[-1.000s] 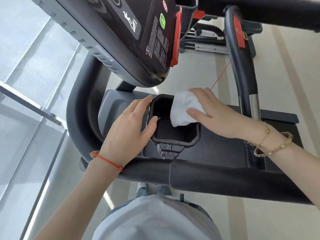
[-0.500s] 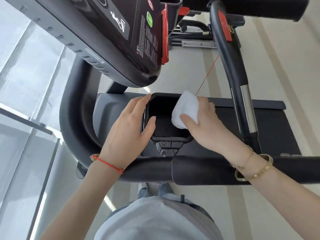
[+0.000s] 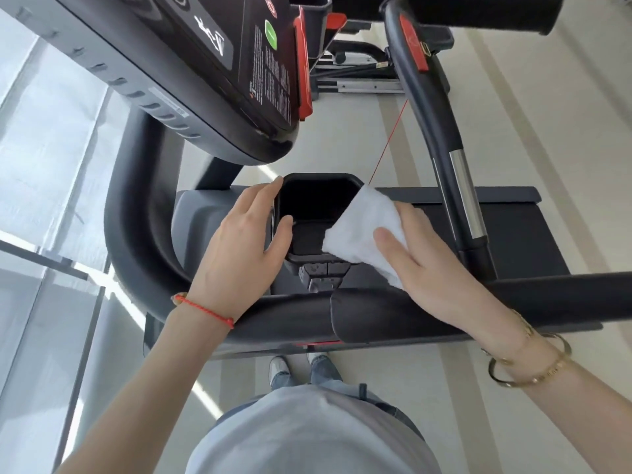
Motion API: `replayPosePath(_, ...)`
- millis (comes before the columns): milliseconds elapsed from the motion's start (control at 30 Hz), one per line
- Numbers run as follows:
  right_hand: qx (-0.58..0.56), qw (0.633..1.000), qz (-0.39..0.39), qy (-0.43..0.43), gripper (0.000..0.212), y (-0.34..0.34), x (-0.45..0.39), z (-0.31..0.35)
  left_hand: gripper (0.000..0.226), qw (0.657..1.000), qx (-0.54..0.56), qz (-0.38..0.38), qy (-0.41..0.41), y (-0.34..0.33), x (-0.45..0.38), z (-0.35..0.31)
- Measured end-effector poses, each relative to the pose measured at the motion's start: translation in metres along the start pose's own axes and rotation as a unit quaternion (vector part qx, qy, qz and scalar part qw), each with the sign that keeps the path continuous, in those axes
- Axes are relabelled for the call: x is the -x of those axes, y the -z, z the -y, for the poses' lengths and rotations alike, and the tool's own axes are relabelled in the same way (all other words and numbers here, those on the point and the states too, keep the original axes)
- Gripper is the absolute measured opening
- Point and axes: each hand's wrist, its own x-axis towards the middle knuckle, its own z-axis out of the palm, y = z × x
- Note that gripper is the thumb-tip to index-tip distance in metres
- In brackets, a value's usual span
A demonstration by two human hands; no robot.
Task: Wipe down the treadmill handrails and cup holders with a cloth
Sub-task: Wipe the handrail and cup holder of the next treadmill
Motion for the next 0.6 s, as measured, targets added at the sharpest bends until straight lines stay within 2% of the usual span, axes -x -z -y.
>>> replayPosePath(133, 0.141, 0.972, 0.0, 0.186, 0.042, 0.011, 0.015, 0.003, 0.046, 1.0, 0.009, -0.005, -0.009, 0.004, 0.005, -0.001)
replayPosePath(367, 0.397, 0.858, 0.048, 0.322, 0.053, 0.0, -0.008, 0.024, 0.042, 1.0, 0.012, -0.009, -0.006, 0.012, 0.017, 0.004)
replayPosePath(433, 0.397, 0.858, 0.085, 0.314, 0.055, -0.019, -0.02, 0.039, 0.042, 1.0, 0.015, -0.015, -0.005, 0.012, 0.017, 0.005)
replayPosePath(500, 0.362, 0.88, 0.122, 0.282, 0.057, -0.032, -0.03, 0.048, 0.04, 0.999, 0.022, -0.025, 0.003, 0.011, 0.017, 0.007)
replayPosePath(600, 0.352, 0.881, 0.124, 0.292, 0.058, -0.023, -0.03, 0.042, 0.037, 0.999, 0.026, -0.039, 0.016, 0.011, 0.018, 0.007)
